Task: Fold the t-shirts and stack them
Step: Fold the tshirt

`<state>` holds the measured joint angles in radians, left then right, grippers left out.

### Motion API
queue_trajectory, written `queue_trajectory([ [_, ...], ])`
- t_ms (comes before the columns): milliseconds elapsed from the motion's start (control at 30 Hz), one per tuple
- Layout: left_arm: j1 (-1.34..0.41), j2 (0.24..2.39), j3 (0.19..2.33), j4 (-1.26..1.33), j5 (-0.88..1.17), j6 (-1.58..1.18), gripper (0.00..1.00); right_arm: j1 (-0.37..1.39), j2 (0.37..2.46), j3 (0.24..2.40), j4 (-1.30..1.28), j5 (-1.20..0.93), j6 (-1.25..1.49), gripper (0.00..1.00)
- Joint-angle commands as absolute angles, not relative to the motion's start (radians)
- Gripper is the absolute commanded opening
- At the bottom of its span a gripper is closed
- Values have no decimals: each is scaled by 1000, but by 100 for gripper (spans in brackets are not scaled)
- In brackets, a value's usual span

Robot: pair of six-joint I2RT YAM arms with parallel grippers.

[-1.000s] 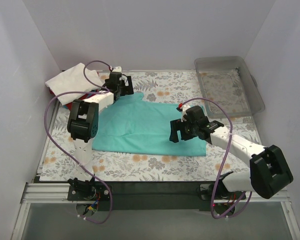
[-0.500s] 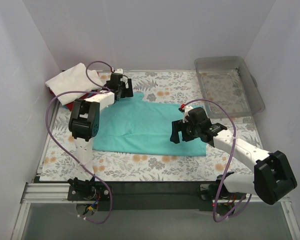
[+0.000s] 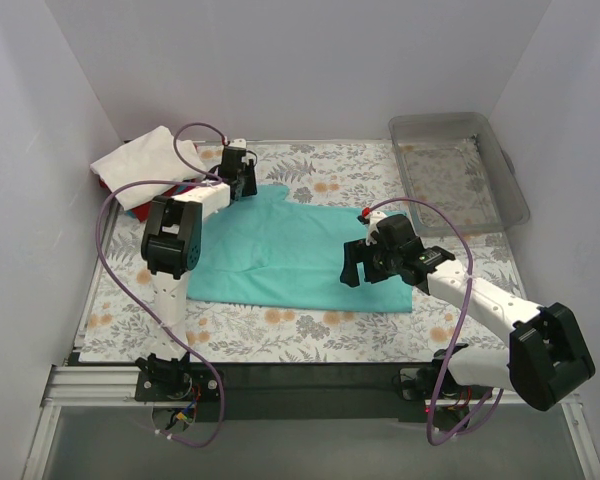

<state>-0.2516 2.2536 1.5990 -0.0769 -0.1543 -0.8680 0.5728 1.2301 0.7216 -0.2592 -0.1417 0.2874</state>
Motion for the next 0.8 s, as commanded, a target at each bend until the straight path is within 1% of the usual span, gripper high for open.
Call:
queue_trajectory([
  [0,-247,2241,1618,-87,-160,-856,34,581,1203,716,-238,-152,293,75],
  [67,-248,2240,1615,-86,-150,-856,21,583,1210,719,-238,-146,293,75],
  [100,-247,2240,1612,-78,-147,-859,5,583,1216,727,-238,-143,291,75],
  [133,-248,2238,1605,-75,-144,-862,0,583,1227,733,-236,-140,290,75],
  [267,-248,2208,1551,-46,-143,-883,0,583,1262,781,-218,-140,276,75],
  [333,-250,2148,1497,35,-150,-897,0,584,1298,816,-207,-146,264,75],
  [367,-249,2119,1411,75,-153,-903,0,584,1311,853,-203,-156,258,75],
  [433,-250,2024,1306,214,-146,-910,0,584,1356,900,-192,-169,244,75],
  [467,-252,1991,1208,265,-141,-914,0,584,1373,951,-190,-173,238,75],
  [533,-256,1902,1100,417,-135,-908,0,584,1429,997,-190,-184,218,75],
  [567,-262,1873,998,467,-140,-907,0,584,1445,1043,-190,-190,213,75],
  [600,-262,1823,956,556,-143,-908,0,584,1478,1060,-190,-192,203,75],
  [633,-264,1801,924,586,-140,-908,0,584,1494,1077,-190,-189,196,75],
  [767,-267,1747,842,630,-190,-907,0,584,1569,1141,-190,-166,172,75],
])
